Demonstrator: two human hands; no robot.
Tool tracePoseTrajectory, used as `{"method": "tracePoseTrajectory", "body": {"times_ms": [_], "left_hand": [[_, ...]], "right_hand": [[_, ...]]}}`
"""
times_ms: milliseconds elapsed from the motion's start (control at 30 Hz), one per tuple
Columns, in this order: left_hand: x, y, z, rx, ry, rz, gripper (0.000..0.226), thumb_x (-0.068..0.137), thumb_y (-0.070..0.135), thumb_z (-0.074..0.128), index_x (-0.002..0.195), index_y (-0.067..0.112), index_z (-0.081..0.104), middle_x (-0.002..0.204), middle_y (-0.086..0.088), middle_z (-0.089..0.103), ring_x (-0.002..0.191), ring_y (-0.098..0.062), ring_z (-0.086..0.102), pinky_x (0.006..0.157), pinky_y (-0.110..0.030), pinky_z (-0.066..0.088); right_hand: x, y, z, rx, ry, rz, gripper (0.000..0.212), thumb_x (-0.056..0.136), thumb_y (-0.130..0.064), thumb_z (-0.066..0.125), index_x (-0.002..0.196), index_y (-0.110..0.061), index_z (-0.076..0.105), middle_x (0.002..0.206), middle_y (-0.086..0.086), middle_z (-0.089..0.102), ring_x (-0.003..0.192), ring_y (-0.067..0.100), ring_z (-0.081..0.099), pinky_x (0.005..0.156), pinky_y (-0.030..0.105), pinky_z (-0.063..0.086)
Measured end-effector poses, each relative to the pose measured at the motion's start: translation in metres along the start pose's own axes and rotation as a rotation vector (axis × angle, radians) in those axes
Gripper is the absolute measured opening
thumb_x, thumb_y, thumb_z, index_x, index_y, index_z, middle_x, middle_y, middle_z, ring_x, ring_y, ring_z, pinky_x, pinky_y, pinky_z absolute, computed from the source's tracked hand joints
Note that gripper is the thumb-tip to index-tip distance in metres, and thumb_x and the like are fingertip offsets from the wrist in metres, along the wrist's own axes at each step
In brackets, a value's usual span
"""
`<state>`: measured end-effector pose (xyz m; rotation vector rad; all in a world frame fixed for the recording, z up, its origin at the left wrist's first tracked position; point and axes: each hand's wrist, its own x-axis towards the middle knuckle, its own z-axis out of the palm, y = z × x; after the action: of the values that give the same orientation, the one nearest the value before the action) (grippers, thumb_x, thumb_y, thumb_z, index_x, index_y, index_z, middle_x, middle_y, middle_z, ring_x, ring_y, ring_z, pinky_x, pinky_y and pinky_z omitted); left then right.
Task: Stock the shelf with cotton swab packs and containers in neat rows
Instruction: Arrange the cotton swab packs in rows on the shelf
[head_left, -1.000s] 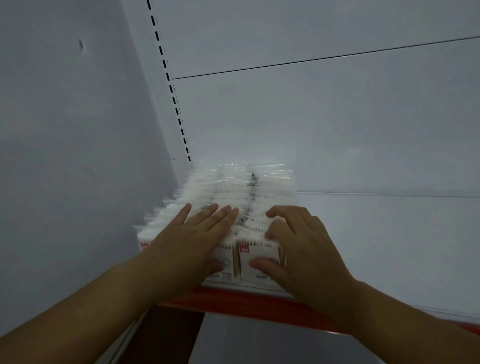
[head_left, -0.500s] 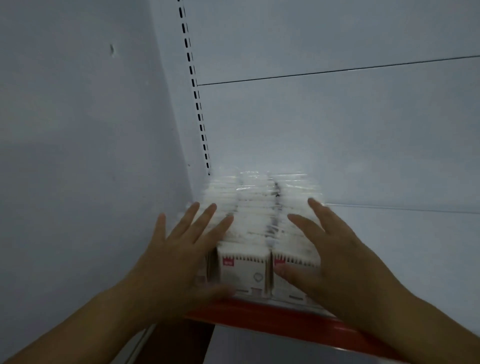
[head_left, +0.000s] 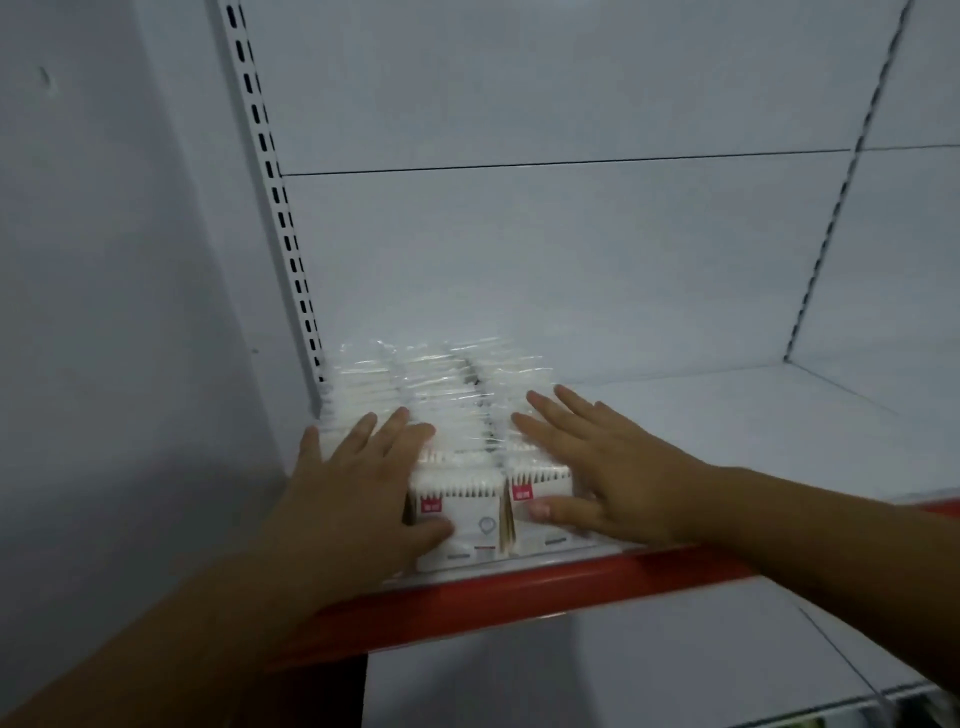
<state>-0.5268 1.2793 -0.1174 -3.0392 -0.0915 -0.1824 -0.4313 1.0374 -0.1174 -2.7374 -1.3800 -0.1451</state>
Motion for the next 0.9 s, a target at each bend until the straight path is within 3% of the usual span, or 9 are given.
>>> {"method": "tracePoseTrajectory", "body": {"times_ms": [67, 133, 233, 300, 400, 500, 567, 767, 900], "left_hand": [[-0.001, 0.0, -0.005, 0.025, -0.068, -0.002, 0.096, 0.075, 0.084, 0.031, 0.147, 0.042, -0.015, 0.16, 0.009, -0.017, 0.147, -0.015, -0.013, 0.116, -0.056, -0.004], [-0.002, 0.003, -0.018, 0.053, -0.116, 0.002, 0.103, 0.065, 0.09, 0.02, 0.146, 0.042, -0.02, 0.159, 0.009, -0.021, 0.146, -0.016, -0.018, 0.115, -0.057, -0.004], [0.007, 0.023, -0.053, 0.043, -0.121, 0.082, 0.109, 0.051, 0.091, 0.003, 0.147, 0.043, -0.016, 0.159, 0.01, -0.018, 0.146, -0.013, -0.018, 0.116, -0.053, -0.005], [0.027, 0.057, -0.08, -0.024, -0.168, 0.16, 0.104, 0.055, 0.089, 0.004, 0.148, 0.044, -0.01, 0.16, 0.013, -0.014, 0.146, -0.01, -0.016, 0.117, -0.048, -0.006], [0.084, 0.143, -0.12, 0.023, -0.169, 0.213, 0.08, 0.083, 0.075, 0.014, 0.152, 0.036, 0.0, 0.162, 0.009, 0.001, 0.149, -0.014, -0.001, 0.119, -0.051, -0.001], [0.133, 0.254, -0.154, 0.028, -0.124, 0.2, 0.073, 0.096, 0.064, 0.019, 0.154, 0.021, 0.011, 0.161, 0.001, 0.012, 0.148, -0.021, 0.011, 0.117, -0.049, 0.005], [0.154, 0.334, -0.163, -0.026, -0.1, 0.322, 0.073, 0.096, 0.063, 0.02, 0.154, 0.019, 0.011, 0.162, 0.0, 0.01, 0.148, -0.02, 0.01, 0.119, -0.044, 0.006], [0.17, 0.548, -0.163, -0.108, -0.004, 0.641, 0.07, 0.095, 0.065, 0.021, 0.153, 0.032, 0.001, 0.162, 0.002, -0.008, 0.148, -0.019, -0.01, 0.117, -0.054, -0.003], [0.187, 0.642, -0.167, -0.201, -0.069, 0.787, 0.07, 0.095, 0.064, 0.025, 0.153, 0.032, 0.001, 0.162, 0.004, -0.002, 0.149, -0.015, -0.001, 0.12, -0.044, 0.003]], "right_hand": [[-0.005, 0.002, -0.011, -0.011, 0.009, -0.013, 0.085, 0.075, -0.082, 0.012, 0.144, -0.044, -0.018, 0.156, -0.009, -0.024, 0.141, 0.008, -0.026, 0.117, 0.034, -0.007], [-0.016, 0.01, -0.023, -0.005, 0.074, -0.025, 0.08, 0.08, -0.08, 0.013, 0.146, -0.045, -0.014, 0.157, -0.008, -0.02, 0.143, 0.007, -0.023, 0.116, 0.03, -0.007], [-0.041, 0.04, -0.05, -0.157, 0.055, 0.014, 0.077, 0.083, -0.076, 0.013, 0.15, -0.04, -0.002, 0.158, -0.006, -0.014, 0.145, 0.01, -0.016, 0.115, 0.028, -0.006], [-0.063, 0.075, -0.074, -0.28, -0.035, 0.123, 0.075, 0.086, -0.073, 0.014, 0.151, -0.036, 0.007, 0.16, -0.003, -0.008, 0.147, 0.014, -0.009, 0.116, 0.031, -0.002], [-0.107, 0.139, -0.115, -0.374, -0.142, 0.457, 0.068, 0.093, -0.066, 0.023, 0.151, -0.031, 0.015, 0.161, 0.0, 0.004, 0.147, 0.02, 0.003, 0.119, 0.042, 0.011], [-0.179, 0.199, -0.144, -0.422, -0.086, 0.75, 0.068, 0.094, -0.064, 0.028, 0.151, -0.029, 0.019, 0.159, 0.005, 0.014, 0.143, 0.032, 0.018, 0.114, 0.049, 0.025], [-0.243, 0.238, -0.154, -0.417, -0.087, 0.837, 0.068, 0.094, -0.064, 0.028, 0.151, -0.029, 0.017, 0.159, 0.005, 0.012, 0.144, 0.032, 0.018, 0.114, 0.049, 0.025], [-0.433, 0.325, -0.172, -0.357, -0.041, 1.073, 0.068, 0.094, -0.061, 0.033, 0.151, -0.031, 0.014, 0.161, 0.002, 0.004, 0.145, 0.026, 0.013, 0.114, 0.046, 0.022], [-0.528, 0.371, -0.17, -0.309, -0.054, 1.166, 0.07, 0.092, -0.061, 0.037, 0.151, -0.032, 0.013, 0.161, 0.002, 0.005, 0.146, 0.026, 0.013, 0.114, 0.05, 0.025]]}}
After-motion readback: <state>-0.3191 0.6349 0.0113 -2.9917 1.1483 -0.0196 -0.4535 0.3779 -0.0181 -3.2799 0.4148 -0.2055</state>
